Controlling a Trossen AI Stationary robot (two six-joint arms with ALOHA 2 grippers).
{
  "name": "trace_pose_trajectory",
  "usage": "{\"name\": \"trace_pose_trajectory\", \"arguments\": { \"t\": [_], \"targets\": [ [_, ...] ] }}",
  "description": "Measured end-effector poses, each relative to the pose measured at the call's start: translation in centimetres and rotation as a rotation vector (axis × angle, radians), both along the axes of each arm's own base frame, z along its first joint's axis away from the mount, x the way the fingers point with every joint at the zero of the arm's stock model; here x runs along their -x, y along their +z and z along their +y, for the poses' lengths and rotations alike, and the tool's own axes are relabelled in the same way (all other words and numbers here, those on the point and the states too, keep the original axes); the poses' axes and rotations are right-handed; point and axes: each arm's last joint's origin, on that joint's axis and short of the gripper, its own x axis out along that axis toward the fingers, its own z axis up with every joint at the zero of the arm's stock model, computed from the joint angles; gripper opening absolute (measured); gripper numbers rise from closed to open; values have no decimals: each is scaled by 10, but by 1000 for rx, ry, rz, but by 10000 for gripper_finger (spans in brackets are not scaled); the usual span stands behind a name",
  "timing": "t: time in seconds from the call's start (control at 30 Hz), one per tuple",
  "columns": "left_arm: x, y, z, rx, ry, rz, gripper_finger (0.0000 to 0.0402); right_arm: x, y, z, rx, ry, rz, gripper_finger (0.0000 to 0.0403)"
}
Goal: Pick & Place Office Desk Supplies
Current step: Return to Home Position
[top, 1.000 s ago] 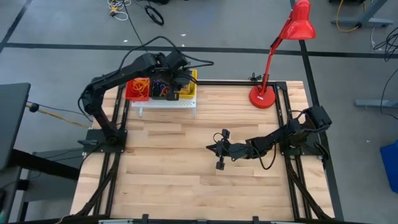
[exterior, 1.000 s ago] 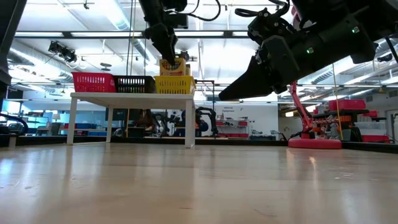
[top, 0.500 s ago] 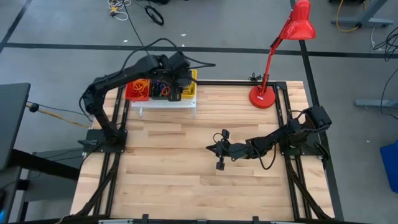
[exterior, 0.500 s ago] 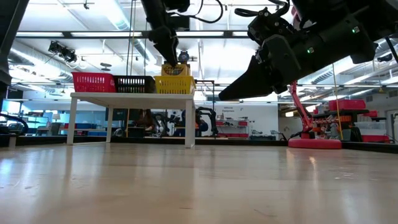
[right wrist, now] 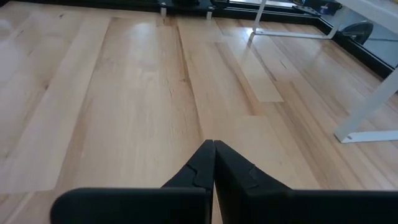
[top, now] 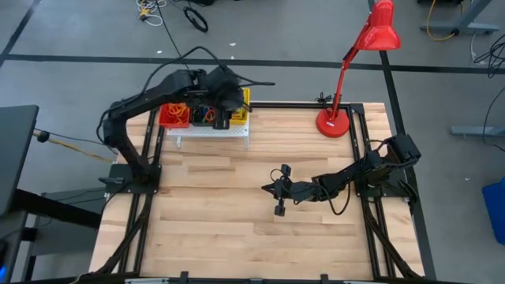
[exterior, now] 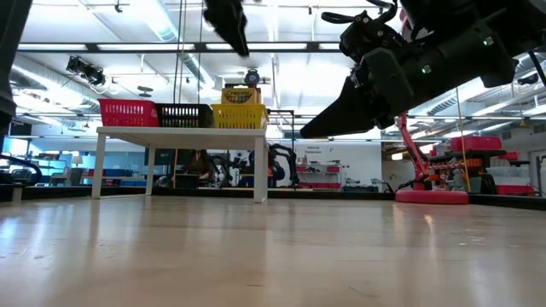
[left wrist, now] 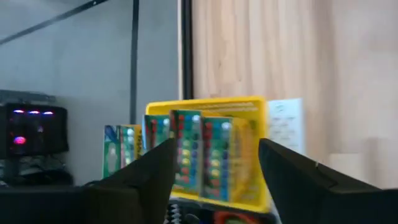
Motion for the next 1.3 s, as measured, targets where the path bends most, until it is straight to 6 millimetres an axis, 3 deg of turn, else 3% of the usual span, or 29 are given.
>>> {"name": "trace_pose_trajectory", "arguments": {
  "t": [0.1, 0.2, 0.37, 0.5, 0.77, 0.97, 1.13, 1.3],
  "targets": [
    [13, 13, -15, 129, -18, -78, 203, 0, 0, 0, -3, 6, 2, 11],
    [24, 8, -25, 324, -101, -121, 147, 0, 0, 0, -3, 6, 2, 11],
    [35, -35, -40, 365, -148, -195, 54, 1, -1, 0, -6, 4, 4, 11],
    [44, -77, -53, 361, -235, -372, 9, 4, -5, -1, -9, 11, 20, 11],
    [69, -157, -68, 417, -341, -774, 10, 7, -2, -1, -30, 12, 40, 4],
    [96, -197, -73, 437, -337, -950, 8, 16, 20, -10, -12, 18, 55, 3],
    [117, -209, -77, 435, -333, -1035, 9, 29, 33, -24, -25, 71, 21, 3],
    [134, -212, -80, 418, -334, -1079, 9, 60, 29, -47, -73, 41, -57, 2]
  ]
}}
